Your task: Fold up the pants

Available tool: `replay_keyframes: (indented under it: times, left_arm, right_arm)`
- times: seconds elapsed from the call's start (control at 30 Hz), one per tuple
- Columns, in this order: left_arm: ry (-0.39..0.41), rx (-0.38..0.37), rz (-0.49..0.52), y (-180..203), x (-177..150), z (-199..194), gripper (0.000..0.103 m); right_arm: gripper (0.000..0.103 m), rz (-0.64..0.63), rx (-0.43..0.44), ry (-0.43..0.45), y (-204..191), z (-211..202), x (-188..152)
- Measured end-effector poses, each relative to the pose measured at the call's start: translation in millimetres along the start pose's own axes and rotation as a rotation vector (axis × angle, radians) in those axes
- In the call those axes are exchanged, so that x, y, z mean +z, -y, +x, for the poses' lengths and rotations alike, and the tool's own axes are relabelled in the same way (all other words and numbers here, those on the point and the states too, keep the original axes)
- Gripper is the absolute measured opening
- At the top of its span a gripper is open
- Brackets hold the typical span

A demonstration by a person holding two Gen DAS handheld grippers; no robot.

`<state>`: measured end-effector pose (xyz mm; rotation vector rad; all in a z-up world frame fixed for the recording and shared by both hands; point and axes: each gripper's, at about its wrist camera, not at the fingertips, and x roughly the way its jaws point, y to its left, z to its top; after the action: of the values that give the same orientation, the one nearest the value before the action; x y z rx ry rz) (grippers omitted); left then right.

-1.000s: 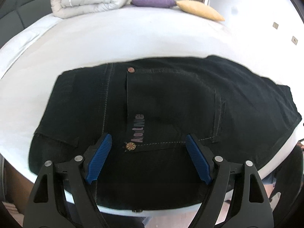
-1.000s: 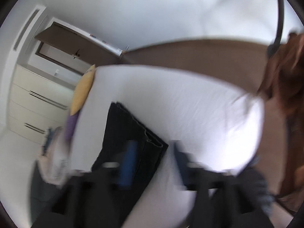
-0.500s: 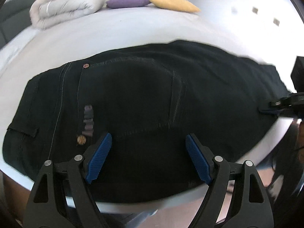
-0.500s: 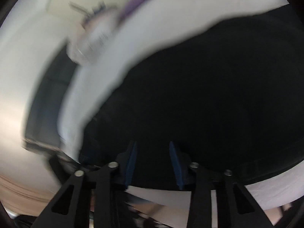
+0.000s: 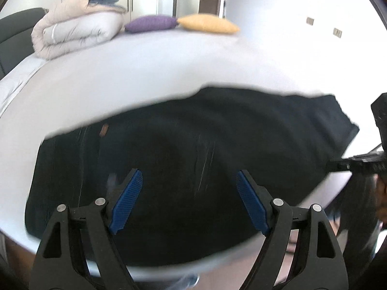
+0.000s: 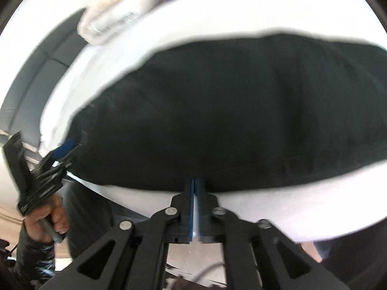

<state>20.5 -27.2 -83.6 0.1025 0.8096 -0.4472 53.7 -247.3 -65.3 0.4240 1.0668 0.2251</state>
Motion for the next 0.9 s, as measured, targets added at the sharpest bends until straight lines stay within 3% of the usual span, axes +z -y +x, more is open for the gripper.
replay_keyframes:
  times: [0.03,0.07,0.13,0.23,0.3,0.33,0.37,0.5,0.57,0.7,0.8,0.9]
  left_arm:
    - [0.008,-0.023,-0.003,3,11,9,0.08]
    - [0.007,-0.04,-0.011,5,18,18,0.08]
    - [-0.043,-0.055,-0.038,8,23,45,0.08]
    - [-0.15,-0.043,-0.005,13,1,69,0.079]
    - [-0.122,-0.012,0.051,17,-21,60,0.08]
    - [-0.116,-0.014,0.04,16,-31,52,0.079]
    - [-0.11,-0.022,0.021,13,-39,43,0.079]
    - [-0.118,-0.023,0.042,13,-54,24,0.08]
    - [-0.104,-0.029,0.039,11,-43,15,0.08]
    - [-0.016,-0.015,0.031,7,4,4,0.08]
    - [-0.004,0.01,0.027,-4,43,34,0.08]
    - [-0.108,0.009,-0.019,-22,59,75,0.08]
  right_arm:
    - [0.011,-0.022,0.004,0.027,-6,-3,8]
    - [0.024,-0.038,0.003,0.058,-12,-3,18]
    - [0.035,-0.028,0.012,0.078,-10,7,28]
    - [0.035,0.009,0.027,0.013,2,34,25]
    - [0.029,-0.015,-0.028,-0.018,11,46,9]
    - [0.02,-0.029,-0.033,-0.001,14,44,3]
    - [0.017,-0.03,-0.029,0.009,17,41,-2]
    - [0.014,0.053,-0.015,0.006,38,17,-3]
    - [0.017,0.032,-0.006,0.051,32,6,9]
    - [0.023,0.09,0.158,0.098,28,5,47]
    - [0.028,0.203,0.305,0.026,29,52,75]
    - [0.028,0.318,0.354,-0.089,37,99,85]
